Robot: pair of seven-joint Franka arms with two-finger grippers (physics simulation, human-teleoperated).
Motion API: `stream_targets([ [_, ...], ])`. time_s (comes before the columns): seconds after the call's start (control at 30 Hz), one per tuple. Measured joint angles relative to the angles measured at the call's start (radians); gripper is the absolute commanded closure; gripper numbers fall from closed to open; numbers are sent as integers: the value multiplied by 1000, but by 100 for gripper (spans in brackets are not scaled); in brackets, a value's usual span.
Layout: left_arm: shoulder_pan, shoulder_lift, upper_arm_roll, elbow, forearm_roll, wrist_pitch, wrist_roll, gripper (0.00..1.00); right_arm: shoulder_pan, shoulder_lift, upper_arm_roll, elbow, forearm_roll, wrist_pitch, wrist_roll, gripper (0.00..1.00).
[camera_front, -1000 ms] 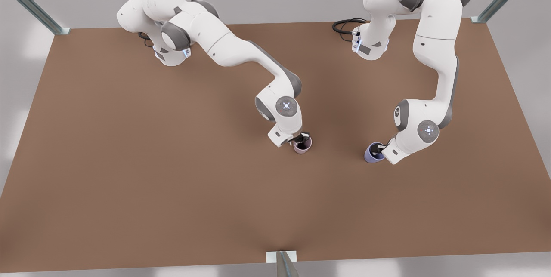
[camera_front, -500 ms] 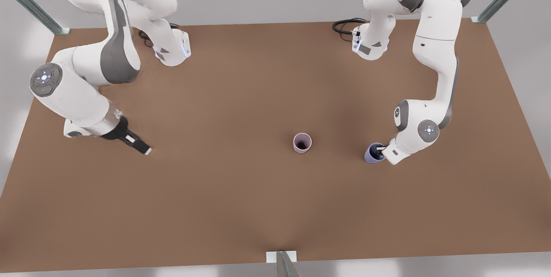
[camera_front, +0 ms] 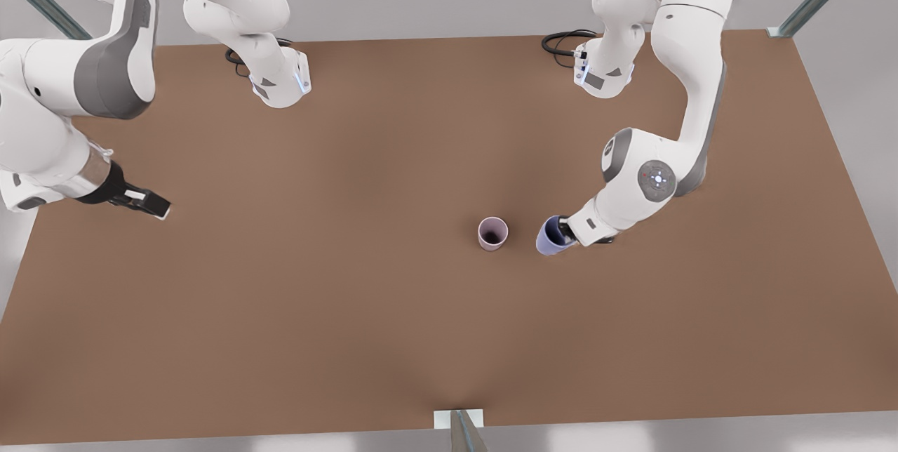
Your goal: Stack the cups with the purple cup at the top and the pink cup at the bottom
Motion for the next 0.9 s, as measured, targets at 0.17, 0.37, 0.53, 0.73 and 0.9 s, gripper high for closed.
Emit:
stream_targets([
  [0.17, -91, 13, -8, 45, -3, -45, -95, 79, -3, -3, -5, 2, -3, -13, -77, 0],
  [0.37, -152, 81, -8, 123, 5, -58, -203, 79, -10, -6, -30, 22, -5, -19, -146, 0],
  [0.53, -165, 105, -7, 127, 8, -59, -271, 79, -4, 1, -30, 23, -5, -17, -188, 0],
  [0.73, -165, 131, -5, 121, 20, -59, -331, 79, -6, 2, -33, 24, 2, -15, -225, 0],
  [0.9, -165, 143, -5, 121, 24, -58, -368, 76, -6, 8, -32, 24, 8, -9, -247, 0],
])
